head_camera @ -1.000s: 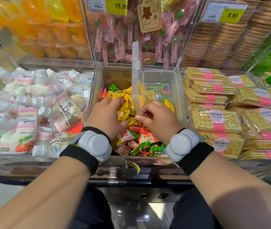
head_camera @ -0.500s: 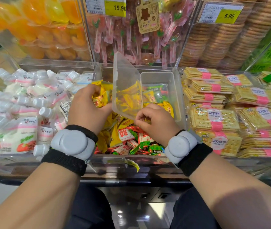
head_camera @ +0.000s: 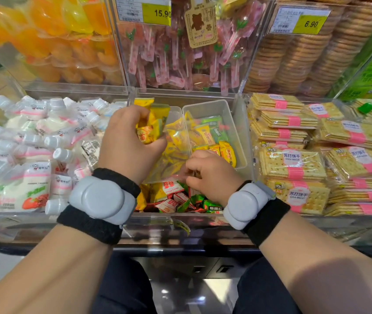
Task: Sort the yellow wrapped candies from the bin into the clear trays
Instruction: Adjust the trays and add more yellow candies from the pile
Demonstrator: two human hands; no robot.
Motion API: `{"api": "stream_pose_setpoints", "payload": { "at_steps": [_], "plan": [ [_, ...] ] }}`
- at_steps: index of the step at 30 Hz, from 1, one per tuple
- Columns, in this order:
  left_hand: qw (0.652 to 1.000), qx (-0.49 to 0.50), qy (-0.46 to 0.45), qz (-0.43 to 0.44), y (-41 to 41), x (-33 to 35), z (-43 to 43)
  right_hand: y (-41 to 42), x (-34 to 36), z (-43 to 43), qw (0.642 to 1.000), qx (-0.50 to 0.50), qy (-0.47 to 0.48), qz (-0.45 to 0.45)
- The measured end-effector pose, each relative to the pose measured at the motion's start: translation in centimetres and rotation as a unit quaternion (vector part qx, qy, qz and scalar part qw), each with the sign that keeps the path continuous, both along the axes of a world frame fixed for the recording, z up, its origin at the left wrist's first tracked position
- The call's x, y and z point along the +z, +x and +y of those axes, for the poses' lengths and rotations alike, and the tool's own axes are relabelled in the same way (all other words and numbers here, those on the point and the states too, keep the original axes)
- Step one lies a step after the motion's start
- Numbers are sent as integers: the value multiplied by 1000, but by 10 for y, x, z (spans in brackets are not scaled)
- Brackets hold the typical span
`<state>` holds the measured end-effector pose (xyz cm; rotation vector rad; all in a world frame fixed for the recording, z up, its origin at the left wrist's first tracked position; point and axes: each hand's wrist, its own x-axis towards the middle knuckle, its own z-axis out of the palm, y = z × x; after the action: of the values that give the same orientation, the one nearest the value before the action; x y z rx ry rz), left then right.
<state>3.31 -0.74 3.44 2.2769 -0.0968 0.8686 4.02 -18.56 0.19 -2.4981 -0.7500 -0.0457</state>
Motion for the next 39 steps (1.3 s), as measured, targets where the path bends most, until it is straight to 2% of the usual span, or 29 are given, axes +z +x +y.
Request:
{"api": "stream_pose_setpoints", "payload": {
  "at_steps": [5,11,16,20,30,39],
  "plan": [
    [996,-37,66,43,-4,-8,-14,0,3,-5,999,31,-9,24],
    [990,-47,89,97,-7,-14,-24,4,10,-8,985,-43,153,66],
    [987,-58,93,121,-1,-14,-33,4,15,-12,979,-38,169,107],
    [983,-79,90,137,6,-14,-41,9,19,-17,965,-45,218,136],
    [971,-105,116,179,21,-9,-51,27,25,-30,974,-82,199,72],
    [960,-94,163,209,35,-9,-57,47,37,-44,989,-120,88,-22]
  ]
}}
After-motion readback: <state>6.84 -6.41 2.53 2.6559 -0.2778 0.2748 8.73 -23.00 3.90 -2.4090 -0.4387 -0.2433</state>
